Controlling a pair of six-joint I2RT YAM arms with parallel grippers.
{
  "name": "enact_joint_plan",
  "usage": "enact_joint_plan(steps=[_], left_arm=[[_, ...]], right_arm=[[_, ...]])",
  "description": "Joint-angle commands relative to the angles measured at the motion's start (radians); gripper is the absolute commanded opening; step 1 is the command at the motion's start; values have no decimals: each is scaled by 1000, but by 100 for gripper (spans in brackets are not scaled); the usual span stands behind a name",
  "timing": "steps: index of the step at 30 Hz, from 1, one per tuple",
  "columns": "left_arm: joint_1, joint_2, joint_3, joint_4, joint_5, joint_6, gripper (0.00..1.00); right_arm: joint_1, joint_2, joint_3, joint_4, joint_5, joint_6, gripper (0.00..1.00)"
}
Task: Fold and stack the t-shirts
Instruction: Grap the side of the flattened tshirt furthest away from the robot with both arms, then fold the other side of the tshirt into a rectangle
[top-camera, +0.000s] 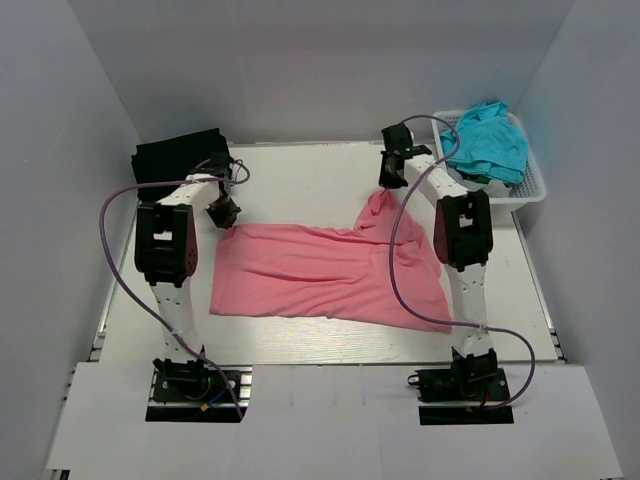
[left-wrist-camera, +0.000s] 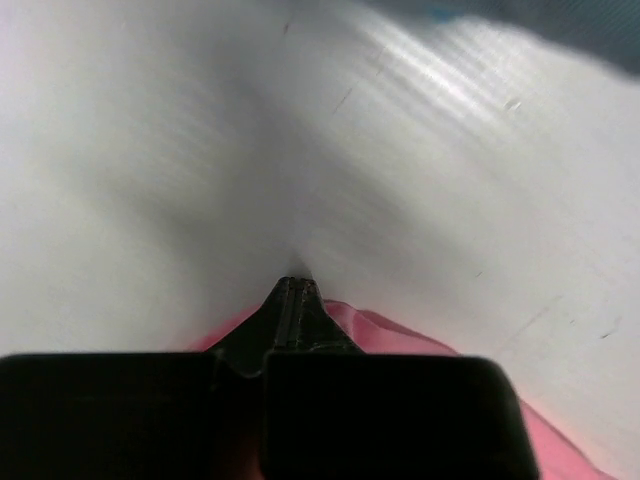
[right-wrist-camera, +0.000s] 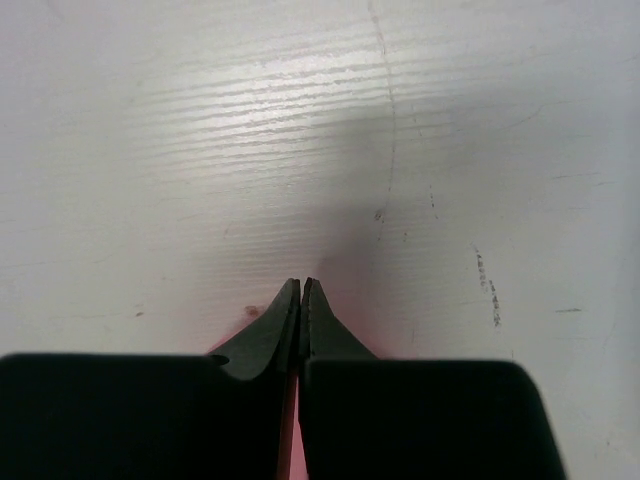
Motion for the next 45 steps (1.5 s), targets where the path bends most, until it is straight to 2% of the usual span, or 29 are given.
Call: enact_joint_plan(steps=[1, 6, 11, 19, 24, 30, 35, 45], left_arm=[[-6, -106, -44, -26, -18, 5, 0], [-6, -249, -110, 29, -8, 45, 0], [-6, -353, -177, 29, -20, 45, 0], [-6, -450, -287, 39, -8, 45, 0], [-6, -479, -315, 39, -63, 45, 0], [-6, -488, -283, 64, -40, 54, 0], [11, -478, -283, -8, -142, 0, 0], [11, -531, -355, -8, -123, -33, 0]], right_arm=[[4, -126, 10, 14, -8, -2, 0], [8, -273, -111, 76, -19, 7, 0], [6, -475, -327, 107, 4, 27, 0], [8, -724, -647, 133, 34, 59, 0], [1, -893, -812, 137, 86, 87, 0], [-5, -954, -814, 96, 147, 73, 0], [-25, -946, -809, 36, 161, 102, 0], [-66, -1067, -915, -1, 104, 136, 0]])
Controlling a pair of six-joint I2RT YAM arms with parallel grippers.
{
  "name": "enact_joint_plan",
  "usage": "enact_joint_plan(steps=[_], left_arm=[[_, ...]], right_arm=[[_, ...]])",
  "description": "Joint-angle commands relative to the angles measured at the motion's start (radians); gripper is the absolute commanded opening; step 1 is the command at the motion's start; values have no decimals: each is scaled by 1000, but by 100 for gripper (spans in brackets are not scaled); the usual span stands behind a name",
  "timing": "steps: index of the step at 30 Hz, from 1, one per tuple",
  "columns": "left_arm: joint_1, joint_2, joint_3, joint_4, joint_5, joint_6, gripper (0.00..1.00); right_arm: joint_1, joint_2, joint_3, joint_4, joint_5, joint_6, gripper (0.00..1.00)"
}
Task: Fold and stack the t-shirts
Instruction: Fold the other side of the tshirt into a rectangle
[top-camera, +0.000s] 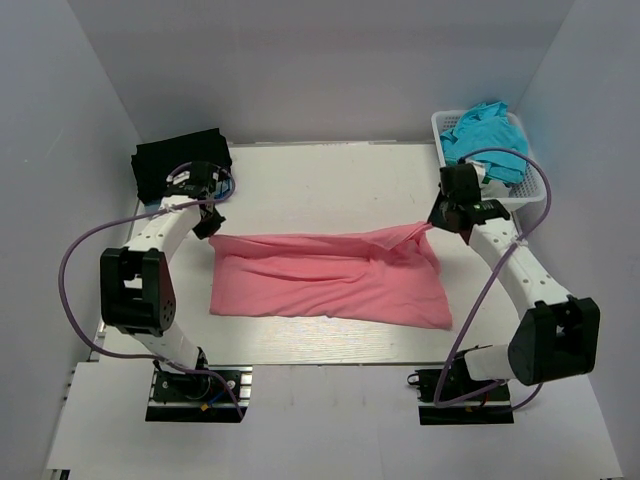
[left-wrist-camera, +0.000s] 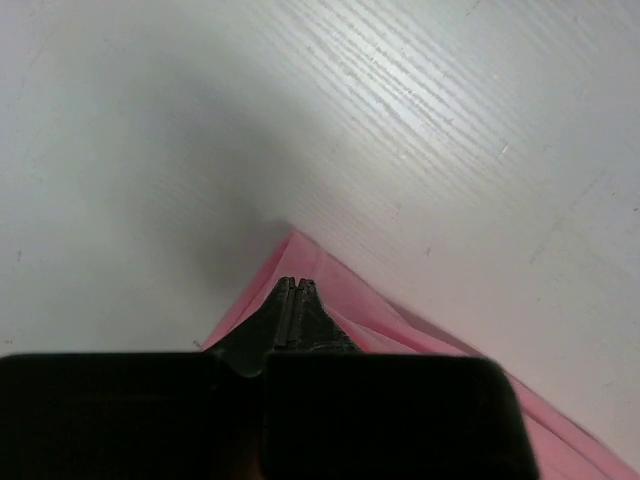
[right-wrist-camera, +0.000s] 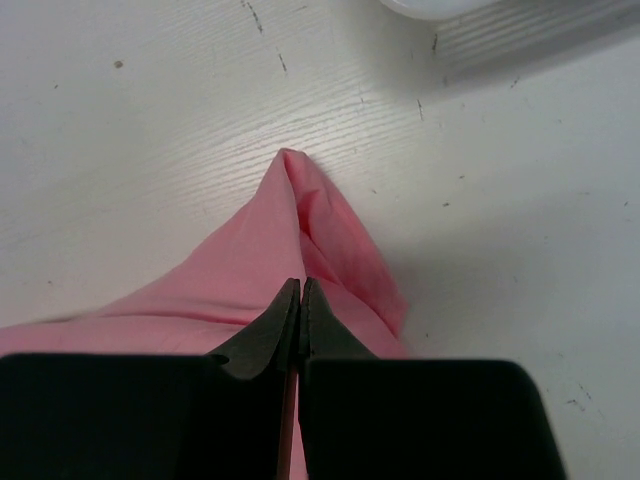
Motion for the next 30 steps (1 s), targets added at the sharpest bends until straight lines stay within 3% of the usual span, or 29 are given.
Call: enact_joint_plan(steps=[1, 8, 13, 14, 15, 17, 18, 19, 21, 23, 27, 30], left_arm=[[5, -93, -40, -8, -10, -17, 0], [-6, -139, -146, 6, 10, -48, 0], [6, -165, -269, 6, 47, -111, 0], [6, -165, -281, -14, 47, -120, 16], [6, -165, -281, -32, 47, -129, 30], [6, -129, -292, -102, 38, -166, 64], [6, -119, -292, -123, 26, -178, 88], [6, -119, -292, -141, 13, -178, 94], [6, -95, -249, -192, -16, -195, 99], [6, -95, -156, -228, -33, -206, 99], [6, -104, 16, -240, 7, -154, 99], [-12, -130, 44, -168, 108, -93, 99]], right_arm=[[-13, -75, -36, -20, -17, 27, 0], [-18, -190, -225, -57, -92, 122, 0], [-18, -314, -441, -125, -110, 321, 0], [-20, -363, -469, -134, -126, 402, 20], [-17, -376, -545, -137, -133, 427, 33], [-18, -402, -595, -147, -182, 516, 43], [-18, -403, -605, -161, -192, 527, 55], [-18, -406, -606, -175, -196, 544, 62], [-18, -403, -592, -198, -161, 512, 76], [-18, -383, -515, -224, -115, 489, 82], [-12, -348, -331, -212, -116, 336, 88], [-6, -327, -267, -151, -191, 271, 90]])
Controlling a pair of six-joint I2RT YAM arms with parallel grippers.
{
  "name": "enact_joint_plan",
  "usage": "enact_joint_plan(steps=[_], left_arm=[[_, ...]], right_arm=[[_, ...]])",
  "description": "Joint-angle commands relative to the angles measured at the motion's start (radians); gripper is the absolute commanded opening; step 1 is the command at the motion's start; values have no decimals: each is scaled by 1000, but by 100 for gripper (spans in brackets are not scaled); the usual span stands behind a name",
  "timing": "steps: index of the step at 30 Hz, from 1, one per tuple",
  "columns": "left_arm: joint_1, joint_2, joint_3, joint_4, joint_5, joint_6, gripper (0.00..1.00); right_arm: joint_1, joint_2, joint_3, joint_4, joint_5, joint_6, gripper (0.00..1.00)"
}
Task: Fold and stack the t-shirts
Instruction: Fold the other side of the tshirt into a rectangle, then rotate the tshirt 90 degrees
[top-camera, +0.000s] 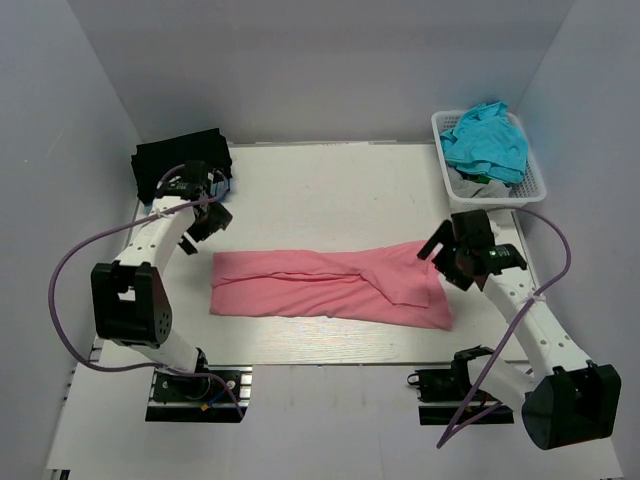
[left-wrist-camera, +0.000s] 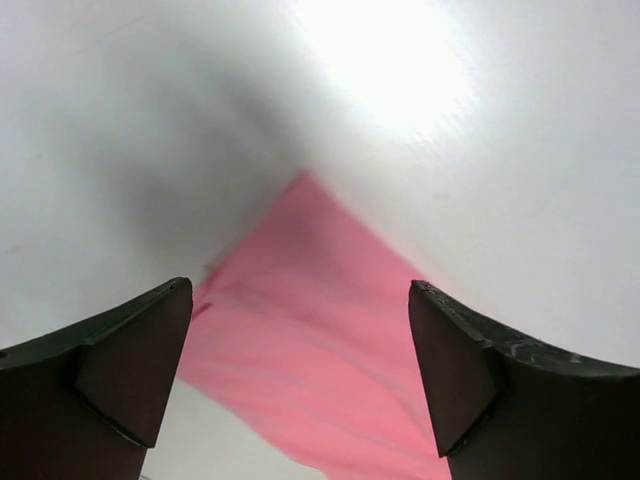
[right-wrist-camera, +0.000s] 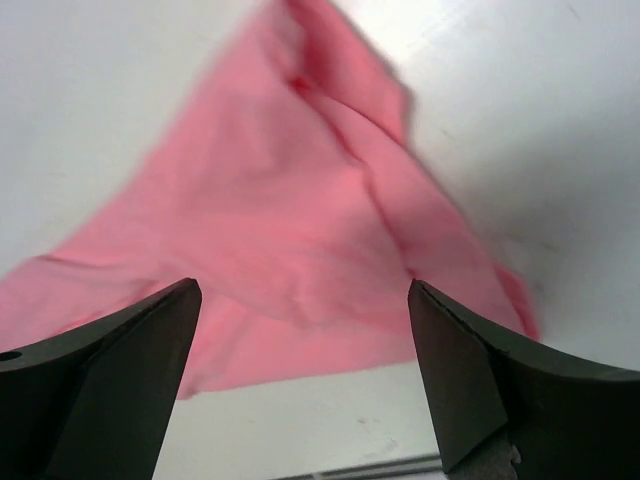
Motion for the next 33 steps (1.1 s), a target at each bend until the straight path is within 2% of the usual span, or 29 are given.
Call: enact_joint_plan(steps=[1, 4, 7, 13, 19, 22, 25, 27, 28, 29, 30, 31, 32, 33], left_arm=[[-11, -56, 28, 74, 127, 75, 99], [-20, -65, -39, 196, 300, 98, 99], [-31, -31, -100, 245, 356, 98, 99], [-60, -11, -292, 311, 356, 89, 99], [-103, -57, -482, 320, 347, 47, 99], [-154, -77, -576, 311, 431, 32, 99], [-210, -106, -641, 219, 506, 0, 99], [-259, -148, -628, 86, 590, -16, 99], [-279, -168, -618, 66, 685, -37, 99], [-305, -188, -601, 84, 775, 10, 99], [-345, -214, -566, -13, 804, 10, 99], [-345, -214, -489, -54, 825, 25, 99], [-358, -214, -454, -69, 856, 44, 99], [-374, -202, -418, -83, 929, 53, 99]], right_arm=[[9, 18, 73, 94, -84, -100, 90], [20, 55, 33, 222, -214, -119, 90], [49, 137, 16, 255, -255, -93, 90], [60, 279, -48, 236, -158, -36, 90], [51, 473, 7, 245, -74, -5, 90], [58, 627, 117, 292, -72, -48, 90], [60, 821, 359, 351, -115, -91, 90], [77, 944, 509, 393, -152, -181, 90], [89, 1019, 616, 404, -143, -208, 90], [107, 1100, 671, 416, -158, -234, 90], [118, 1139, 729, 418, -179, -337, 90], [123, 1214, 904, 415, -260, -372, 90], [130, 1280, 958, 423, -290, -407, 90], [136, 1308, 1070, 417, -346, -523, 90]])
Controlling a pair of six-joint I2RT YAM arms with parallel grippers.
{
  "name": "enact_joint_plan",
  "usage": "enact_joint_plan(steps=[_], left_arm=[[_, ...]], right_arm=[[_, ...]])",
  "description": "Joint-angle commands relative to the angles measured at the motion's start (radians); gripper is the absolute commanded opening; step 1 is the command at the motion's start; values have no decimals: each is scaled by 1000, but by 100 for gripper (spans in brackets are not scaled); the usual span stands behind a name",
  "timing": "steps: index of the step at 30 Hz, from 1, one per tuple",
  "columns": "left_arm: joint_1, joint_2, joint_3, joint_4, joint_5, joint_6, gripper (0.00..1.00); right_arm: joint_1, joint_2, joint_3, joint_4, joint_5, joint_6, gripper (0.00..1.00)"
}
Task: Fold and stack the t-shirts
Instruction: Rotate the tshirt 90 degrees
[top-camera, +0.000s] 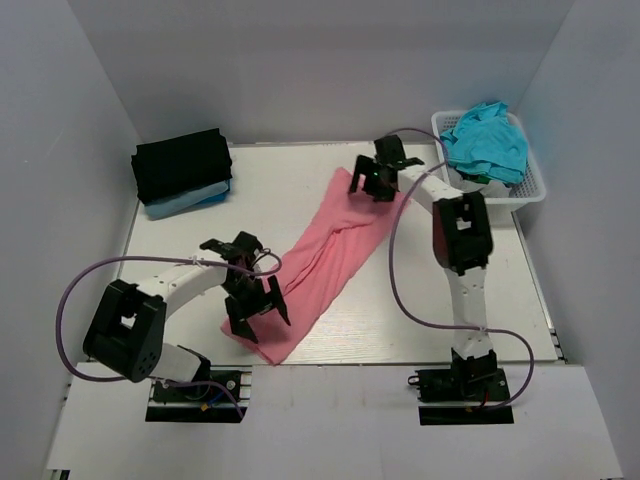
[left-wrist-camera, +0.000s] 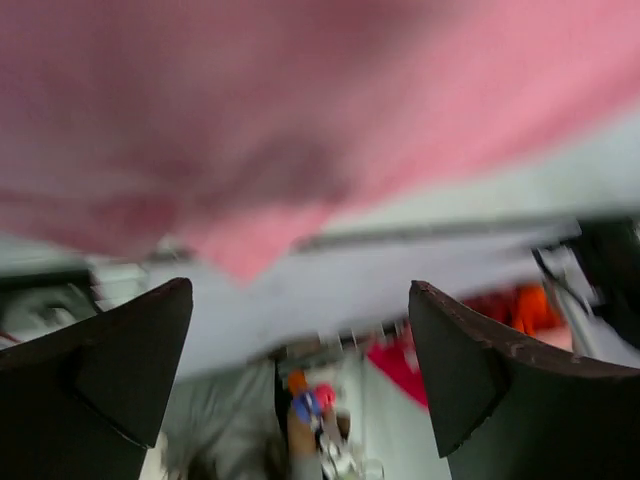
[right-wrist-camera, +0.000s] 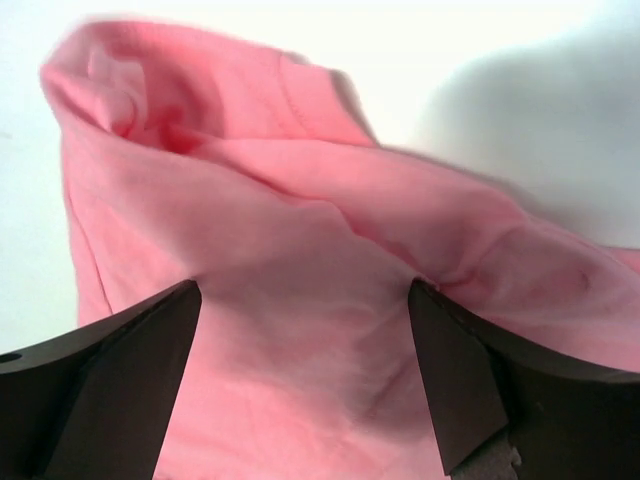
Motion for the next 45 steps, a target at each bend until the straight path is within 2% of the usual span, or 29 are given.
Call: enact_joint_plan(steps=[1, 3, 5, 7, 9, 12, 16, 18, 19, 22, 25, 28, 31, 40, 45], left_arm=[[-39, -16, 183, -137, 259, 38, 99], [-64, -5, 260, -169, 229, 79, 99], [-73, -5, 332, -170, 229, 122, 99], [-84, -5, 383, -154, 220, 176, 99], [-84, -5, 443, -177, 107, 202, 99], [-84, -31, 492, -229, -123, 193, 99], [-56, -100, 469, -229, -328, 62, 99], [-56, -127, 445, -216, -355, 39, 99], [-56, -139, 436, -216, -386, 18, 99], [-47, -182, 414, -245, -463, -17, 99], [-47, -235, 380, -255, -495, -31, 99], [-47, -285, 328, -234, -495, -42, 99], [-47, -306, 268, -203, -455, -53, 99], [-47, -260, 248, -165, -411, -62, 99], [-47, -239, 258, -165, -402, -62, 99]], right_arm=[[40, 183, 268, 57, -181, -259, 90], [51, 222, 377, 51, -240, -373, 90], [69, 194, 419, 66, -238, -419, 90], [77, 119, 380, 108, -188, -406, 90], [90, 78, 355, 111, -164, -392, 90], [121, -13, 288, 70, -81, -323, 90], [192, -90, 231, -139, -23, -123, 90], [253, -99, 209, -202, 50, -54, 90], [303, -99, 209, -289, 108, -36, 90], [402, -91, 191, -409, 254, 172, 90], [455, -90, 127, -434, 278, 242, 90], [469, -48, 140, -495, 310, 282, 90], [473, -21, 94, -458, 279, 288, 90], [453, -50, -114, -271, 209, 233, 90], [361, -126, -309, -187, 186, 219, 90]])
